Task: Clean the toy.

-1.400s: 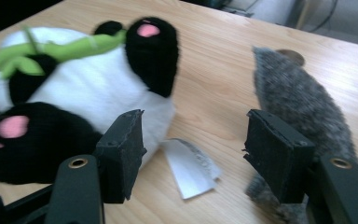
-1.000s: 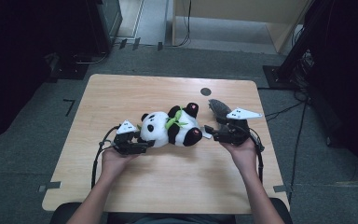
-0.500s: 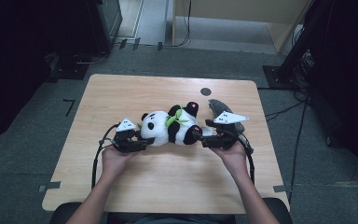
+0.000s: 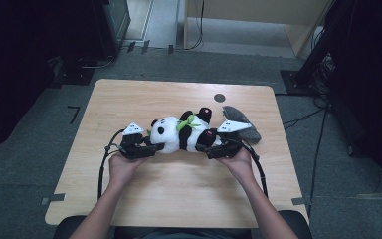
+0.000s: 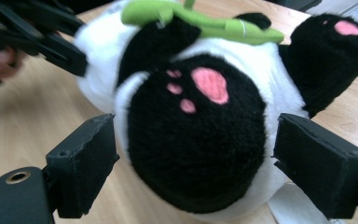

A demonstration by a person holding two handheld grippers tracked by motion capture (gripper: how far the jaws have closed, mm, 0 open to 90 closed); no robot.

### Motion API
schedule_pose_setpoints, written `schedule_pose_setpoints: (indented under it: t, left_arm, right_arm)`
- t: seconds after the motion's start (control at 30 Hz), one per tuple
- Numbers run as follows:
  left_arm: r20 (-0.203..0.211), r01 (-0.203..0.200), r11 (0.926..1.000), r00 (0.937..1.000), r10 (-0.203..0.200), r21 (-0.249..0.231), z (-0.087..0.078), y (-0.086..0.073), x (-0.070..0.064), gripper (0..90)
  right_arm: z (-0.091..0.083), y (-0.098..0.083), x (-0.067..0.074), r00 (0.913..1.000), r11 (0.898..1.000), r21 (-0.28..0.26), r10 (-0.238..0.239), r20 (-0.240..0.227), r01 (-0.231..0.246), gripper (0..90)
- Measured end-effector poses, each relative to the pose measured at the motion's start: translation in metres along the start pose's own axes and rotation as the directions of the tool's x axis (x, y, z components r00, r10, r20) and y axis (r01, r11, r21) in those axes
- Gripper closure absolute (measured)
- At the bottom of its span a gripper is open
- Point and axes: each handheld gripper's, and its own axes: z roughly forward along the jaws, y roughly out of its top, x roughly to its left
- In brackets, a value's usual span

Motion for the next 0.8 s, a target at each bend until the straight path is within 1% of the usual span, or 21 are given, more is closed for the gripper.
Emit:
schedule_pose_setpoints:
  t: [0.07, 0.1, 0.17, 0.2, 0.23, 0.27, 0.3, 0.33, 0.37, 0.43, 0.47, 0.53, 0.6, 0.63, 0.67, 0.7, 0.77, 0.8]
  left_arm:
    - [0.0, -0.004, 1.0, 1.0, 0.004, 0.004, 0.0, 0.001, 0.001, 43.4]
    - [0.002, -0.002, 1.0, 1.0, 0.002, 0.006, 0.0, 0.001, 0.001, 43.3]
    - [0.004, 0.003, 1.0, 1.0, -0.003, 0.006, 0.0, 0.002, 0.001, 42.9]
    - [0.003, 0.007, 1.0, 1.0, -0.007, 0.005, 0.0, 0.002, 0.001, 42.6]
    - [0.004, 0.01, 0.9999, 0.9999, -0.01, 0.004, 0.001, 0.002, 0.001, 42.5]
    - [0.006, 0.023, 0.9997, 0.9997, -0.023, -0.002, 0.001, 0.002, 0.002, 42.4]
    - [0.009, 0.031, 0.9995, 0.9995, -0.031, -0.006, 0.001, 0.002, 0.002, 42.3]
    - [0.012, 0.039, 0.9992, 0.9992, -0.039, -0.009, 0.001, 0.003, 0.003, 42.3]
    - [0.011, 0.04, 0.9992, 0.9991, -0.04, -0.009, 0.001, 0.003, 0.003, 42.3]
    - [0.011, 0.043, 0.9991, 0.999, -0.042, -0.007, 0.002, 0.003, 0.003, 42.2]
    - [0.01, 0.044, 0.999, 0.999, -0.044, -0.004, 0.002, 0.003, 0.003, 42.0]
    - [0.007, 0.045, 0.999, 0.999, -0.045, -0.005, 0.002, 0.003, 0.002, 41.2]
    - [0.006, 0.041, 0.9991, 0.9991, -0.041, -0.01, 0.003, 0.004, 0.002, 39.1]
    - [0.003, 0.032, 0.9994, 0.9995, -0.031, -0.015, 0.004, 0.003, 0.002, 37.4]
    - [0.003, 0.024, 0.9995, 0.9997, -0.024, -0.021, 0.003, 0.003, 0.003, 35.2]
    - [0.002, 0.013, 0.9994, 0.9999, -0.013, -0.031, 0.003, 0.003, 0.003, 32.5]
    - [-0.002, -0.005, 0.9987, 1.0, 0.005, -0.05, 0.003, 0.003, 0.002, 27.3]
    - [-0.007, -0.017, 0.9985, 0.9998, 0.016, -0.052, 0.002, 0.004, 0.002, 24.5]
  right_arm:
    - [0.007, 0.001, -0.002, 1.0, 1.0, 0.012, -0.002, 0.005, 0.002, 13.0]
    - [0.009, 0.003, -0.002, 0.9999, 1.0, 0.017, -0.012, 0.005, 0.012, 12.1]
    - [0.013, 0.005, -0.001, 0.9993, 0.999, 0.022, -0.038, 0.0, 0.038, 6.7]
    - [0.016, 0.005, -0.001, 0.9986, 0.998, 0.026, -0.052, -0.008, 0.052, 6.5]
    - [0.019, 0.004, -0.001, 0.998, 0.997, 0.036, -0.063, -0.002, 0.063, 6.5]
    - [0.021, 0.003, -0.001, 0.9972, 0.996, 0.038, -0.075, 0.004, 0.075, 6.6]
    - [0.023, 0.002, 0.0, 0.9952, 0.995, 0.036, -0.096, 0.021, 0.095, 7.3]
    - [0.023, 0.001, 0.0, 0.9944, 0.994, 0.037, -0.101, 0.029, 0.1, 7.3]
    - [0.024, 0.0, 0.0, 0.9948, 0.995, 0.035, -0.096, 0.033, 0.095, 8.0]
    - [0.024, -0.002, 0.0, 0.9945, 0.995, 0.03, -0.095, 0.044, 0.094, 11.8]
    - [0.024, -0.002, 0.0, 0.9938, 0.994, 0.029, -0.102, 0.044, 0.101, 14.3]
    - [0.024, -0.002, 0.001, 0.9904, 0.991, 0.05, -0.125, 0.06, 0.122, 21.8]
    - [0.023, -0.001, 0.004, 0.9876, 0.99, 0.05, -0.133, 0.084, 0.129, 31.1]
    - [0.023, 0.0, 0.004, 0.9882, 0.991, 0.05, -0.125, 0.088, 0.121, 35.5]
    - [0.022, 0.001, 0.003, 0.9905, 0.994, 0.047, -0.107, 0.087, 0.103, 38.6]
    - [0.021, 0.002, 0.003, 0.9909, 0.994, 0.047, -0.099, 0.091, 0.095, 41.6]
    - [0.02, 0.006, 0.003, 0.9913, 0.995, 0.055, -0.091, 0.096, 0.086, 45.0]
    - [0.018, 0.009, 0.003, 0.991, 0.995, 0.057, -0.084, 0.104, 0.079, 46.5]
